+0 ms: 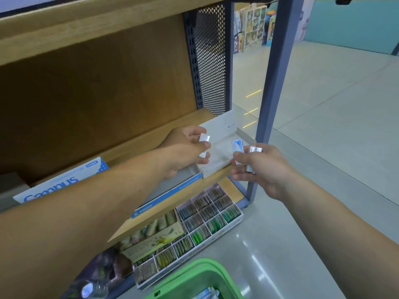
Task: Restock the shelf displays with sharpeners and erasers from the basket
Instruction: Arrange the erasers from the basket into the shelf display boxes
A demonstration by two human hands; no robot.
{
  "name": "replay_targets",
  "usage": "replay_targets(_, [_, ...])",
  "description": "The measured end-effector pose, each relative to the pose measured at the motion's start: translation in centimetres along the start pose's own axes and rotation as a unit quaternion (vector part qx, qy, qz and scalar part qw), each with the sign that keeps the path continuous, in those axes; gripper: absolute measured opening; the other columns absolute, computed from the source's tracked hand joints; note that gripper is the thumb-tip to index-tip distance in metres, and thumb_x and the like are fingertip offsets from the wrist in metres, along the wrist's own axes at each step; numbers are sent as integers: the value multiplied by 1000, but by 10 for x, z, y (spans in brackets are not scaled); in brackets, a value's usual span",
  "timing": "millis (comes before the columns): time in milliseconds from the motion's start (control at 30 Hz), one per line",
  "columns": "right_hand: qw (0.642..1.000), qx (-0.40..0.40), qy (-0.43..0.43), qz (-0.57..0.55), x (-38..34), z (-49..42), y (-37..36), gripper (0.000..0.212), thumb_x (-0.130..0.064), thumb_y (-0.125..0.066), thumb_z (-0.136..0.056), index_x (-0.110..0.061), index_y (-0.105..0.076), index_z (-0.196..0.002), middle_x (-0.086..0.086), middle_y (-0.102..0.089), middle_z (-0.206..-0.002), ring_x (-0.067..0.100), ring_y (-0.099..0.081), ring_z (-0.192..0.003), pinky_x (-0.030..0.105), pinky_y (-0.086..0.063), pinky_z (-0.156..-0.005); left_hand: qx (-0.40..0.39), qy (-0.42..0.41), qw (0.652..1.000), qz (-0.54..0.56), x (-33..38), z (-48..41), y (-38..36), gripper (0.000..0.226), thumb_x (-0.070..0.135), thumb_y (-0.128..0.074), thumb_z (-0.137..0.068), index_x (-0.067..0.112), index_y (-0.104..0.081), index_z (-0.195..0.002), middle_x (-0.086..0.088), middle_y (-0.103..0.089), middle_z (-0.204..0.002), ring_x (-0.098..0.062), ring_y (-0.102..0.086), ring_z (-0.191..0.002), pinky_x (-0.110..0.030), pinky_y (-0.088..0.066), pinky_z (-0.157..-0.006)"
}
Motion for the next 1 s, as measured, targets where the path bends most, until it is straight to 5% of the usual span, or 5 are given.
replay_targets(200, [1000, 1, -7, -17, 5, -3, 14, 26, -2, -71, -93, 5, -61, -116, 27, -70, -100, 29, -68, -64, 44, -65, -69, -4, -54, 975, -217, 10, -31, -29, 20, 26, -87, -81, 21, -74, -94, 2, -74, -89, -11, -67, -73, -25, -57, -68])
replay_targets(733, [999, -29, -8, 10, 11, -4, 25, 24, -1, -75, -89, 5, -68, -111, 15, -68, -79, 25, -65, -66, 36, -63, -65, -7, -17, 964, -267, 1, -26, -49, 10, 28, -75, -92, 20, -80, -94, 9, -69, -78, -15, -61, -74, -20, -45, -55])
replay_targets(833, [998, -50, 8, 27, 3, -1, 11, 29, 0, -78, -86, 5, -66, -112, 16, -68, -80, 26, -62, -68, 32, -60, -61, 58, -76, 975, -199, 18, -12, -29, 16, 28, -63, -97, 21, -77, -97, 7, -76, -92, -18, -71, -87, -26, -58, -75])
replay_targets(933, [995, -82, 19, 44, -3, 6, -18, 32, 2, -81, -81, 3, -66, -109, 18, -67, -82, 28, -61, -71, 29, -54, -54, 13, -12, 998, -64, 9, 16, -11, 22, 39, -71, -93, 18, -74, -97, -7, -75, -83, -22, -70, -68, -30, -58, -65])
replay_targets(1000, [992, -119, 19, 46, -4, 12, -43, 28, 2, -80, -82, -1, -66, -106, 15, -66, -78, 24, -60, -67, 29, -53, -54, 3, 12, 999, -30, 0, 34, 6, 17, 19, -80, -88, 15, -72, -102, -10, -72, -89, -17, -66, -68, -26, -58, -66])
Point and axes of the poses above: each hand's wrist, its own z-axis away from the middle knuckle, its own y-axis out of the back of the hand, x = y × z, the point moved 7 cm from there along -z, towards the middle knuckle
